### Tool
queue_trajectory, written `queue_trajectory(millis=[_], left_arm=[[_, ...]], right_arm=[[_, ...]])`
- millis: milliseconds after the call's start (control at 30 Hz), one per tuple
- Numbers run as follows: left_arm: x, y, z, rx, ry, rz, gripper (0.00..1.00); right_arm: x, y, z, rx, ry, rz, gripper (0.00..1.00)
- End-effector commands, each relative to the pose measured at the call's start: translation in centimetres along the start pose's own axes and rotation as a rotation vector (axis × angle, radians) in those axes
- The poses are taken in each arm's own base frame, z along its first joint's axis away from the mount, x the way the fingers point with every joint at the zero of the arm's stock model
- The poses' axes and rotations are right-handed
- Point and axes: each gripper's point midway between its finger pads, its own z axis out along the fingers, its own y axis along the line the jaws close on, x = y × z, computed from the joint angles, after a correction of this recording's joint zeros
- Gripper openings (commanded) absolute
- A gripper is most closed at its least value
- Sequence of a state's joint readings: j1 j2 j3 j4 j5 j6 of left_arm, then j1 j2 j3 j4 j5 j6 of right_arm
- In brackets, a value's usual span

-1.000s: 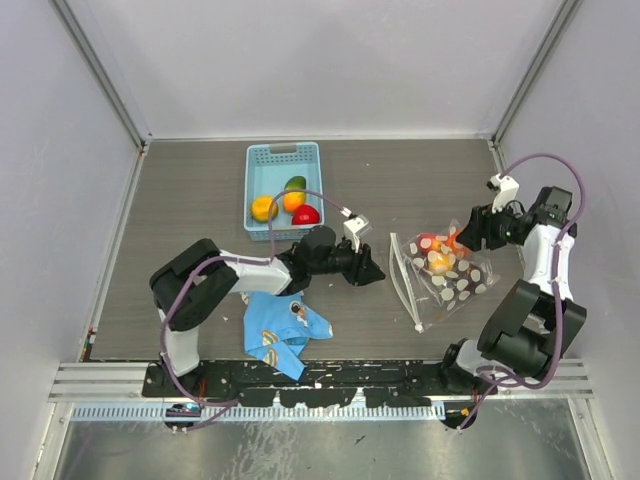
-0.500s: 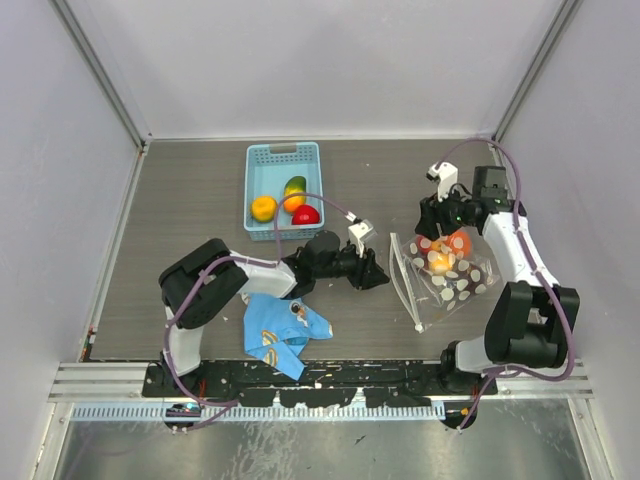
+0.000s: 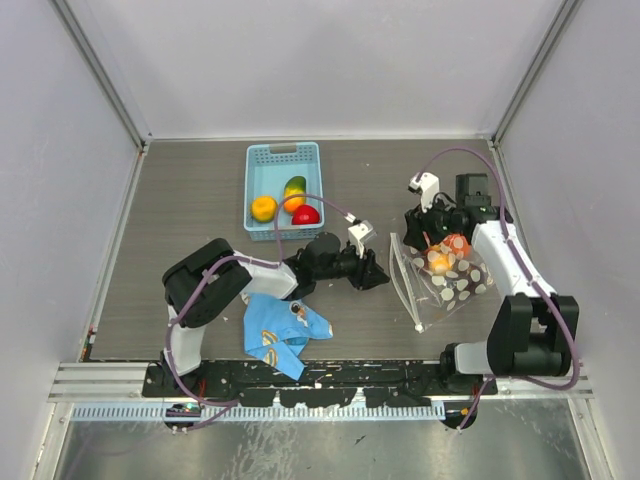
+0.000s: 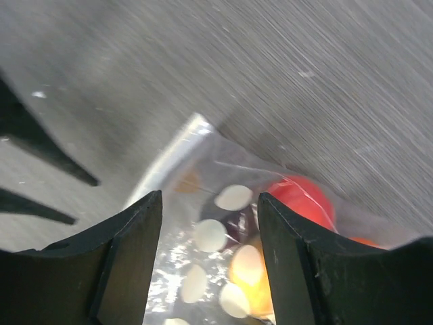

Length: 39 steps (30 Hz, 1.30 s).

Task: Open the zip-top bag and remove the fake food
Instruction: Pick up the fake fruit from the zipper food storage bag.

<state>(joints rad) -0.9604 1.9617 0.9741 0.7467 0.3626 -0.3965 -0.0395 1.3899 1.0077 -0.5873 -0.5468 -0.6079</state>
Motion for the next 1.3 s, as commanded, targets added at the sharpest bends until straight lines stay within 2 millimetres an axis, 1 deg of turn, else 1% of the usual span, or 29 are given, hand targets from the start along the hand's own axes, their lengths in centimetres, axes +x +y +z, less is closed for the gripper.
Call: queue_trajectory(millis=[0,67,133,267,333,467,667,733,833,867,933,1000,1100,1267], left_arm=[[-2.0,-0.3,-0.1,0.001,-0.093,0.069,0.36],[-2.2,-0.2,-0.3,-0.007,-0.102,0.077,0.36],[-2.2,-0.2,-0.3,-0.011,-0.104,0.081,0.36],[-2.3,-0.5,-0.2,-0.003,-0.112,0.088,0.36],[-2.4,-0.7,-0.1,0.000,-0.117,0.096,0.36],[-2.5,-1.1,0.1,-0.008,-0.125,0.118,0.36],[-2.8,-1.3,1.0,-0.012,-0.145,0.142,0.37],[-2.7,-1.3,1.4,-0.016,-0.153,0.154,0.37],[-2.6,-1.5,1.9,-0.015,-0.183,0.192,0.38],[-2.6,-1.5,2.0,-0.013,-0.196,0.217,0.39],[-2.6,-1.6,2.2,-0.015,-0.228,0.259,0.43],[-2.3,-1.9,2.4,-0.005,-0.252,0.303,0.47],[-2.2,-2.6,2.4,0.021,-0.301,0.374,0.48],[-2.6,-3.8,2.8,0.045,-0.364,0.471,0.50]], right_arm=[[-2.9,4.3,-1.6,-0.132,-0.118,-0.067,0.63],[-2.5,5.3,-1.6,-0.160,-0.114,-0.068,0.63],[-1.7,5.7,-1.4,-0.166,-0.094,-0.075,0.63],[0.6,5.8,-0.8,-0.172,-0.012,-0.048,0.60],[1.4,5.9,-0.6,-0.180,0.019,-0.033,0.59],[2.2,5.4,-0.2,-0.162,0.060,-0.017,0.56],[2.9,5.7,0.2,-0.187,0.101,0.002,0.51],[2.8,6.1,0.2,-0.212,0.103,0.008,0.41],[2.6,6.3,0.2,-0.234,0.106,0.015,0.24],[2.6,6.3,0.1,-0.236,0.106,0.015,0.16],[2.4,6.4,0.0,-0.239,0.102,0.011,0.09],[1.9,6.6,-0.4,-0.243,0.084,0.003,0.05],[1.0,7.1,-1.0,-0.260,0.049,-0.011,0.01],[0.3,8.2,-1.6,-0.318,0.017,-0.017,0.01]])
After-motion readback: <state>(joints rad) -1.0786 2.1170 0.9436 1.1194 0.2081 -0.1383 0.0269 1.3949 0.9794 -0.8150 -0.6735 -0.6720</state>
